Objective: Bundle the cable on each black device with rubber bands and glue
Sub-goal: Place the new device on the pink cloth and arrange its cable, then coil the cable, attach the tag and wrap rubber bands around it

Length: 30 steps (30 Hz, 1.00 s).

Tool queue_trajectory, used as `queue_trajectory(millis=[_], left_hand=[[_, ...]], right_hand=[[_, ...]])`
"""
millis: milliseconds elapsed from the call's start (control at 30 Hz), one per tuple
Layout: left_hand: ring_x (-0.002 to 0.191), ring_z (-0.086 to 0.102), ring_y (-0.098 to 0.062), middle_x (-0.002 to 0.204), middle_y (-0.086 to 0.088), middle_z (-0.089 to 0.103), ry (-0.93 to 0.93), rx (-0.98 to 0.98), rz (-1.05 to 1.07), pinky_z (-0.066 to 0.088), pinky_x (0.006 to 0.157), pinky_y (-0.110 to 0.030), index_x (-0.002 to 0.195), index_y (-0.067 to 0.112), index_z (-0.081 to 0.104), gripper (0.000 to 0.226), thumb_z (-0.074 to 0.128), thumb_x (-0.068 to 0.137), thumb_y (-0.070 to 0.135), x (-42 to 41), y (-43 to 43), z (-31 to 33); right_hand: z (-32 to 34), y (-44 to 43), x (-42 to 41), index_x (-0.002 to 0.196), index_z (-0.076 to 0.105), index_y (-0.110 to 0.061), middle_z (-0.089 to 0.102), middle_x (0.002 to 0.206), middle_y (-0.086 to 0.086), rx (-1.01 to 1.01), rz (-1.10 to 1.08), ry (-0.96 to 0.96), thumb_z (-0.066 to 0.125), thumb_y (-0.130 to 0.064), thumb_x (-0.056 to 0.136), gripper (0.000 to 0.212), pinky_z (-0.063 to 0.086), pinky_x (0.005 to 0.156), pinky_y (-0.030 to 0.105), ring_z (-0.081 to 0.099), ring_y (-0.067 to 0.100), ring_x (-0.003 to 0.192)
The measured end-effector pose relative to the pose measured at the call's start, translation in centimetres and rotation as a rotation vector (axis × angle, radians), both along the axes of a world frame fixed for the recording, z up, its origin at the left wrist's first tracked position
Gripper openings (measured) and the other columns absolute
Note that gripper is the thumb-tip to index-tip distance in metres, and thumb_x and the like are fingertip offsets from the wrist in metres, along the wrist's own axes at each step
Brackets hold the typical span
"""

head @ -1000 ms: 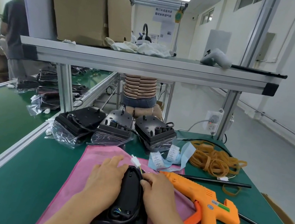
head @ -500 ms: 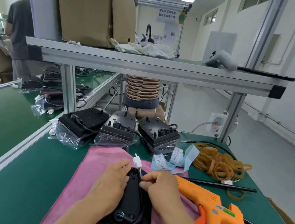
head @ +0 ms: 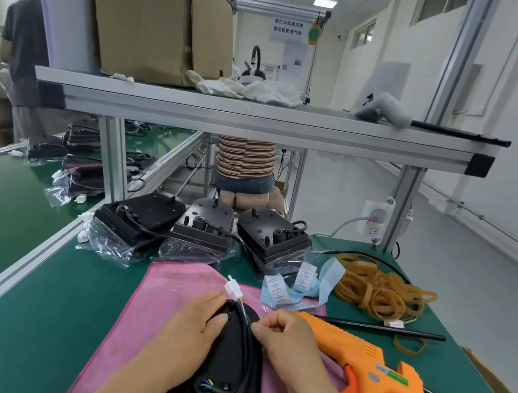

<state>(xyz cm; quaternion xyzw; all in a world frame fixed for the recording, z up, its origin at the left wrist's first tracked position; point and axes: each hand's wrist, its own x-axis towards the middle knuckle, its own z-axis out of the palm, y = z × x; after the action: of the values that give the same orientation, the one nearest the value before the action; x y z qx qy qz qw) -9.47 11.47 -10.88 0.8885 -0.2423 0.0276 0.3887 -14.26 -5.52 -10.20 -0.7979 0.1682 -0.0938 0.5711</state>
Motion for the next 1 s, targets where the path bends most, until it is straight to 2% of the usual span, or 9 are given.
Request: queue_trajectory(millis=[67,167,300,467,567,700,833,900,1000], left_hand=[[0.121,0.040,0.008,0.139,0.017,0.049,0.021,0.070,-0.030,0.019,0.097,0.005,0.138,0.024,0.051,0.036,0.046,0.102,0.027,0.1,0.0,0.2],[0.142,0.030,-0.002,0.155,0.013,0.035,0.081,0.125,-0.029,0.020,0.119,-0.022,0.149,0.026,0.040,0.046,0.043,0.103,0.032,0.4,0.4,0.6],[0.139,0.036,-0.006,0.150,0.010,0.043,0.072,0.122,0.004,0.023,0.117,-0.024,0.145,0.024,0.045,0.043,0.044,0.103,0.033,0.3,0.3,0.6],[0.135,0.041,-0.008,0.145,0.011,0.047,0.081,0.017,0.105,0.028,0.110,-0.021,0.143,0.023,0.046,0.042,0.047,0.102,0.033,-0.2,0.3,0.5],[0.136,0.041,-0.008,0.147,0.009,0.046,0.097,-0.052,0.168,0.030,0.114,-0.028,0.142,0.024,0.046,0.044,0.052,0.100,0.034,-0.2,0.8,0.7],[0.131,0.044,-0.005,0.140,0.013,0.050,0.059,-0.067,0.184,0.034,0.110,-0.026,0.134,0.026,0.055,0.037,0.054,0.098,0.034,-0.3,0.9,1.0],[0.109,0.051,0.008,0.103,0.038,0.054,0.040,-0.099,0.134,0.036,0.087,-0.009,0.095,0.049,0.056,0.020,0.056,0.097,0.029,-0.4,0.1,1.5],[0.099,0.050,0.015,0.091,0.042,0.054,0.024,-0.085,0.110,0.035,0.083,-0.006,0.092,0.045,0.061,0.025,0.056,0.096,0.021,-0.2,0.0,1.5],[0.097,0.058,0.003,0.093,0.028,0.063,0.063,-0.031,0.071,0.046,0.086,-0.022,0.101,0.030,0.070,0.021,0.054,0.098,0.016,0.3,0.2,1.2]], right_hand=[[0.0,-0.1,0.2,0.068,0.065,-0.018,0.058,0.056,-0.011,-0.078,0.026,0.024,0.073,-0.016,0.083,0.018,0.038,0.057,0.020,0.048,0.004,0.054],[0.8,-0.5,0.7,0.067,0.064,-0.021,0.061,0.062,-0.010,-0.213,0.057,0.056,0.071,-0.018,0.083,0.018,0.040,0.060,0.020,0.052,0.005,0.060],[2.3,-2.5,2.4,0.089,0.070,-0.020,0.064,0.087,-0.011,-0.377,-0.115,-0.053,0.065,-0.015,0.087,0.007,0.037,0.071,0.019,0.057,0.010,0.082],[3.4,-6.1,4.9,0.115,0.069,-0.009,0.066,0.122,0.010,-0.432,-0.155,0.027,0.058,-0.006,0.090,0.027,0.045,0.090,0.028,0.060,0.026,0.112],[3.1,-8.2,5.0,0.115,0.069,-0.013,0.066,0.123,0.007,-0.489,-0.206,0.045,0.059,-0.011,0.090,0.027,0.048,0.094,0.032,0.060,0.024,0.112],[2.8,-11.2,4.1,0.111,0.071,-0.017,0.068,0.119,0.003,-0.607,-0.256,0.107,0.058,-0.017,0.090,0.024,0.045,0.082,0.030,0.060,0.022,0.109],[2.7,-11.9,3.8,0.100,0.073,-0.021,0.071,0.109,-0.002,-0.617,-0.232,0.110,0.062,-0.022,0.091,0.014,0.044,0.077,0.027,0.061,0.017,0.099],[2.6,-11.2,4.0,0.092,0.072,-0.026,0.071,0.104,-0.004,-0.581,-0.197,0.084,0.063,-0.022,0.091,0.010,0.043,0.075,0.025,0.058,0.012,0.090],[2.4,-10.2,4.1,0.085,0.071,-0.027,0.072,0.101,-0.005,-0.566,-0.151,0.053,0.064,-0.019,0.089,0.011,0.045,0.077,0.024,0.058,0.009,0.088]])
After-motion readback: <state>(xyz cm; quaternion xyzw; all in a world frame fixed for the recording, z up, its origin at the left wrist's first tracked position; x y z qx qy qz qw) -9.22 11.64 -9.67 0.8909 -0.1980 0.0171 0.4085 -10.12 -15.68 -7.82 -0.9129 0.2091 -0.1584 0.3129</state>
